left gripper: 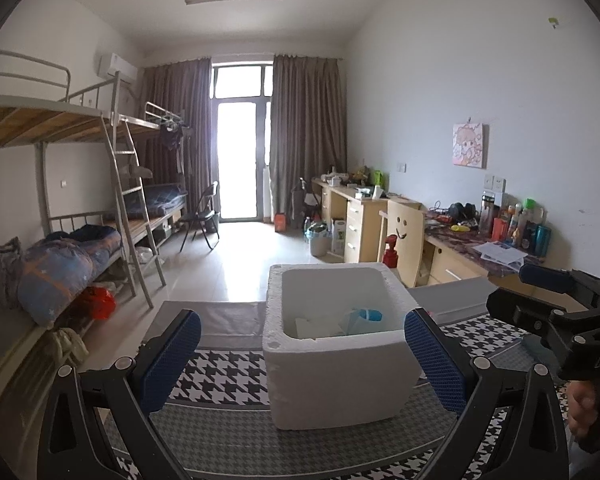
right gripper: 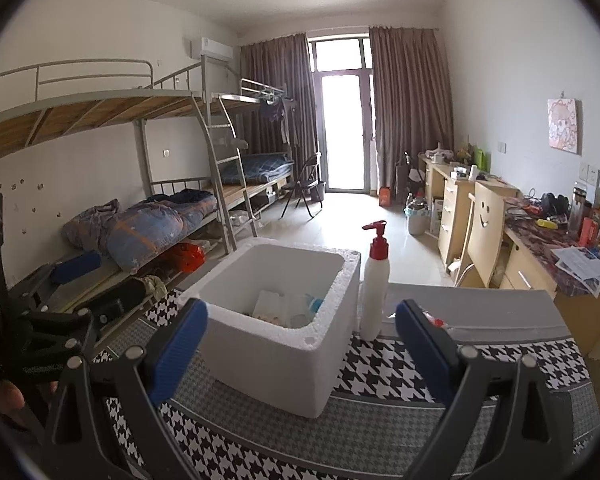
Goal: Organize soft objects
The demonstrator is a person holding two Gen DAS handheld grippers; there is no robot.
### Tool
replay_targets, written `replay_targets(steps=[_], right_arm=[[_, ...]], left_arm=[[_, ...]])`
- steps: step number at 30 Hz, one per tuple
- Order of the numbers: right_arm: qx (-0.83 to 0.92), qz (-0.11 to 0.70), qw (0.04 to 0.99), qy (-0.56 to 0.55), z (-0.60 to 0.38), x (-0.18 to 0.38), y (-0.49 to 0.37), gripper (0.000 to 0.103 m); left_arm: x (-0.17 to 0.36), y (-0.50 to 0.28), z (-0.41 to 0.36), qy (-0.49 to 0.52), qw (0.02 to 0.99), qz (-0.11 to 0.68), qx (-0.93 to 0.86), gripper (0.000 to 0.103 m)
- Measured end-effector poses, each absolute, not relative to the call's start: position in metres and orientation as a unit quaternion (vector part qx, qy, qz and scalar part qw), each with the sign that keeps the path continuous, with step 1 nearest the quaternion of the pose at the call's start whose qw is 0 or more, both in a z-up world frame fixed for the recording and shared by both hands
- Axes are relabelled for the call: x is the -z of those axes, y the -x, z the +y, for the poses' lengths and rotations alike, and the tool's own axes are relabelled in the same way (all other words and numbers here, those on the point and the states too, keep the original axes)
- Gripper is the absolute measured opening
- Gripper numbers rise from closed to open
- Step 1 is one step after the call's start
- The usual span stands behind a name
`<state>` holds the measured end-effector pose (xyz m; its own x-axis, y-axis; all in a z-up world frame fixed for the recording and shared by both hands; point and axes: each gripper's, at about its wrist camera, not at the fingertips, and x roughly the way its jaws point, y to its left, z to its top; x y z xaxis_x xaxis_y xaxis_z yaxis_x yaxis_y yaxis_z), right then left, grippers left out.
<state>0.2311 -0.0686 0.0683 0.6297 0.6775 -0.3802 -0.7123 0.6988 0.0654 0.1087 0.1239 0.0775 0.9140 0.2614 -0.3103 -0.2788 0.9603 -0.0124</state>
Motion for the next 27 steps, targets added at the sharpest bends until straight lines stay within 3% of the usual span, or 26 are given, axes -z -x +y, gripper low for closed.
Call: replay_targets(steps=[27], right_arm=[[-0.357, 0.147, 0.922, 0.03, -0.108, -0.043, -0.193, 0.097]], left_arm=[[-0.055, -0.078, 0.095, 0.014, 0.983, 0.127, -0.135, 0.102]])
